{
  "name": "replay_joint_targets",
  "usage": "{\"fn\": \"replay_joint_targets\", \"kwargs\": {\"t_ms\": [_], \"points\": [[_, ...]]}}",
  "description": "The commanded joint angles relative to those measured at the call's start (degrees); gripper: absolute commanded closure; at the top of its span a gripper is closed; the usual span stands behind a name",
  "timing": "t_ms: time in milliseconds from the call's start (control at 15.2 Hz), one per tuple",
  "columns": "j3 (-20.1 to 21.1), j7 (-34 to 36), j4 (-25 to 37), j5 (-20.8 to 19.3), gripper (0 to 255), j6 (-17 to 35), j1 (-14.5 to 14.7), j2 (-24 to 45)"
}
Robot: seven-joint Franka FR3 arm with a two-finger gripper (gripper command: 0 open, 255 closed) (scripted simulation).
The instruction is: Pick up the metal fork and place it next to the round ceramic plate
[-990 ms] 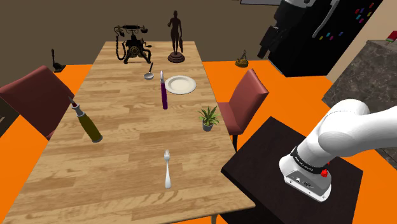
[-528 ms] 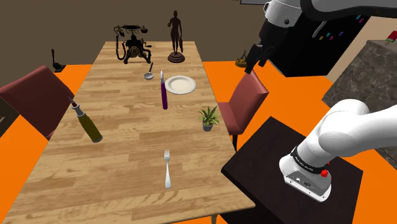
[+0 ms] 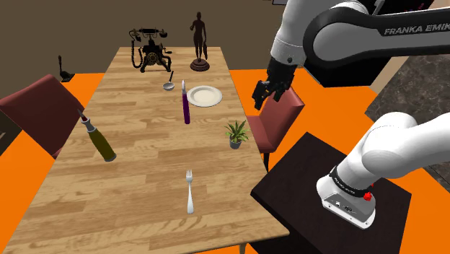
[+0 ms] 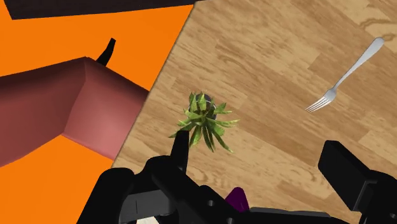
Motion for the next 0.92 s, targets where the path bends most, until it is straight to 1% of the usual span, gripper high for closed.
{"fn": "replay_joint_targets", "kwargs": {"t_ms": [0,264,462,660,858], "points": [[2.37,3.08,-0.26,1.11,0,2.71,0.09,2.8],[7.36,9.35,-0.17,2.73,0,8.37,0.07,9.3],[11.12,14.35,0.74,3.02,0,12.69,-0.34,15.08],[14.83,19.84,2.35,2.1,0,16.96,-1.11,21.63],[18.26,26.15,4.61,-0.51,0,21.04,-2.05,28.94]]}}
